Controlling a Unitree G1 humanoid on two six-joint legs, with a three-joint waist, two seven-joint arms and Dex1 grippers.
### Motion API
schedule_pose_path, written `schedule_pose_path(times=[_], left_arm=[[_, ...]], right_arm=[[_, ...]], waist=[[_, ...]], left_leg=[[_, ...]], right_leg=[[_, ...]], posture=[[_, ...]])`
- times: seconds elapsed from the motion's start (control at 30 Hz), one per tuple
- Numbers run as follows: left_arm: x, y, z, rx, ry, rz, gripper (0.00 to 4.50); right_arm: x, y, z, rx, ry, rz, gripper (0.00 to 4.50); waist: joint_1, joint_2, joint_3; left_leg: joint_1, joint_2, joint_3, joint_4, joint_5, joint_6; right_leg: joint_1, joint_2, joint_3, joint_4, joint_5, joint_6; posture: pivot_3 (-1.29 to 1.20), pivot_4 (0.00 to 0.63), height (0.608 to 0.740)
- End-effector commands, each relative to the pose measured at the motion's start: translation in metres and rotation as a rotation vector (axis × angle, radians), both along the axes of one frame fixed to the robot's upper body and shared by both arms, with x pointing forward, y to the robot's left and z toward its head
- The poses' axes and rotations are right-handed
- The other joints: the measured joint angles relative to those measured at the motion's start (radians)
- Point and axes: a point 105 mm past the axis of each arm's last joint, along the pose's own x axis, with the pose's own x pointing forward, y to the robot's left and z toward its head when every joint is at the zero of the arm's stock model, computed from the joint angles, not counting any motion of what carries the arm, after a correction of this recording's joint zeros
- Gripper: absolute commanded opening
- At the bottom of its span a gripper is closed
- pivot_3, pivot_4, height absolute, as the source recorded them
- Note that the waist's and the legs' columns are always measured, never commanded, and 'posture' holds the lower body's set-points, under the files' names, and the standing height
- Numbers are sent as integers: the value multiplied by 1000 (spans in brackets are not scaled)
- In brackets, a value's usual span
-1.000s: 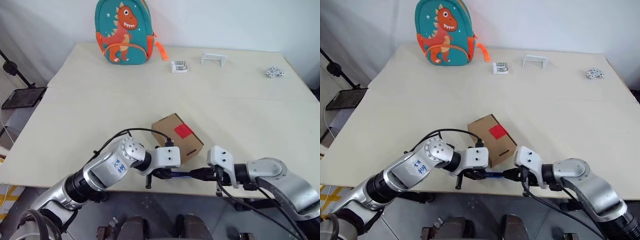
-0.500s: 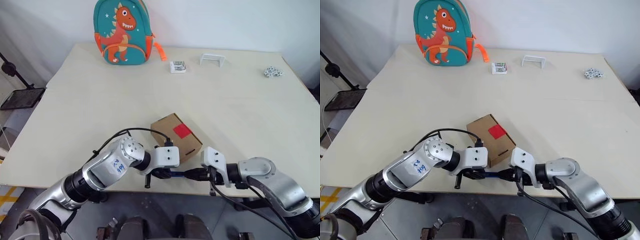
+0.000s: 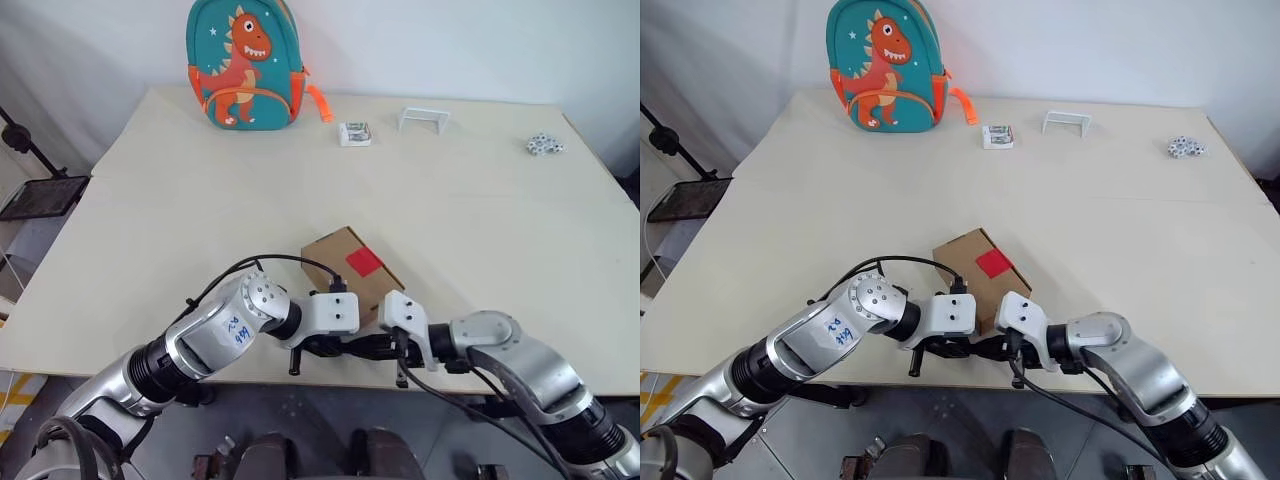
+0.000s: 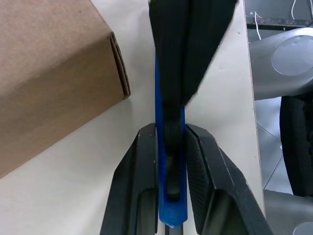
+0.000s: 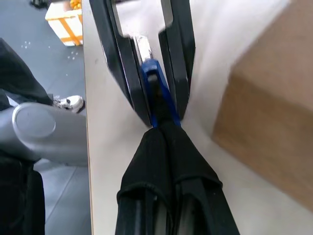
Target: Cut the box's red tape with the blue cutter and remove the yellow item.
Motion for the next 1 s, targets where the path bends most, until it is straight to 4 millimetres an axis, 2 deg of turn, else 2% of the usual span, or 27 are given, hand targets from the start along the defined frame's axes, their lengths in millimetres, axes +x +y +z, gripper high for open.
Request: schedule_pose_path(times=[0.03, 0.13, 0.33, 0.5, 0.53, 0.63, 0.8, 0.97, 1.0], left_arm=[[-3, 1, -10, 32, 41, 0, 463], [-3, 2, -10, 29, 45, 6, 463], [0, 6, -9, 27, 22, -11, 463], [4, 10, 2, -12, -50, -104, 463], [4, 11, 8, -29, -78, -141, 463], [4, 14, 23, -95, -149, -216, 463], [-9, 11, 59, -298, -307, -383, 463], [-11, 11, 76, -354, -473, -486, 463], [-12, 10, 80, -359, -512, -520, 463]], right_arm=[[-2, 2, -5, -8, 19, -13, 21], [0, 2, -4, 8, 13, -24, 21], [-10, -20, 8, 35, -11, -24, 21], [-22, -37, 41, 185, 88, -58, 21], [-27, -42, 49, 237, 152, -66, 188], [-27, -55, 69, 310, 187, -123, 874], [-34, -75, 90, 371, 333, -193, 2572], [-31, -83, 94, 335, 438, -304, 4296], [-30, -82, 97, 333, 453, -316, 4476]], waist=[[0, 0, 0], [1, 0, 0], [3, 0, 0], [-2, 1, 1], [-4, 1, 1], [-6, 1, 1], [1, 1, 1], [4, 1, 1], [4, 1, 1]], left_leg=[[0, 0, 0, 0, 0, 0], [0, 0, 0, 0, 0, 0], [-1, -1, 0, 0, 0, 0], [-1, 0, 0, 0, 0, 0], [-1, 1, 0, -1, 0, 0], [-1, 1, 0, -1, 0, 0], [-2, 0, -1, -1, 0, 0], [-2, 0, -2, -1, 0, 0], [-2, 0, -1, -1, 0, 0]], right_leg=[[0, 0, 0, 0, 0, 0], [0, 0, 0, 0, 0, 0], [0, 0, 0, 0, 0, 0], [-1, 0, 0, 0, 0, 0], [-1, 0, 0, 0, 0, 0], [-1, 0, 0, 0, 0, 0], [-1, -2, -1, -2, 0, 0], [0, -2, -2, -4, 0, 0], [0, -2, -2, -4, 0, 0]], posture=[[0, 150, 740], [0, 150, 740], [0, 150, 740], [0, 150, 740], [0, 150, 740], [0, 150, 740], [0, 150, 740], [0, 150, 740], [0, 150, 740]])
